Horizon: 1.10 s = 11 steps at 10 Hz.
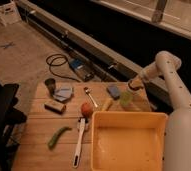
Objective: Place grapes in table surface
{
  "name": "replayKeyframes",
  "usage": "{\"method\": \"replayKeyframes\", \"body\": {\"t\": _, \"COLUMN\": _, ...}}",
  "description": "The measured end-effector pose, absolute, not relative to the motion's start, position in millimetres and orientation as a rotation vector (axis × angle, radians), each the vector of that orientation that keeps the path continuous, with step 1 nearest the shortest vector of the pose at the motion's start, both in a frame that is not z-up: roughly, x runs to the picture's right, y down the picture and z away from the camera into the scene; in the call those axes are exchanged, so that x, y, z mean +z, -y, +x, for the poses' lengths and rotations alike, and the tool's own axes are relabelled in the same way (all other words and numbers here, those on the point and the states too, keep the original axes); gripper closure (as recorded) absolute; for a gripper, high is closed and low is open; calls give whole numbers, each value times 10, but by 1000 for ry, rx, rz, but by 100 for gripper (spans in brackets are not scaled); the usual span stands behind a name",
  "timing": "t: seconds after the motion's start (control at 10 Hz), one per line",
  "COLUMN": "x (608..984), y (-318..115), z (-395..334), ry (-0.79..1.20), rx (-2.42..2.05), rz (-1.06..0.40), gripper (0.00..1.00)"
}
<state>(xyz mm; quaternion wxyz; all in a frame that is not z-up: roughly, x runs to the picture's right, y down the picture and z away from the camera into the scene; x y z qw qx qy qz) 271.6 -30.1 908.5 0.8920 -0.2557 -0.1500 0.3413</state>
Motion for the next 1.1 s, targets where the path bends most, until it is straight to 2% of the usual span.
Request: {"method": "replayKeyframes", "body": {"t": 1.1, "x": 8805, "y": 750, "z": 2822, "ry": 325, "rx": 675, "rz": -415, "gripper": 85}}
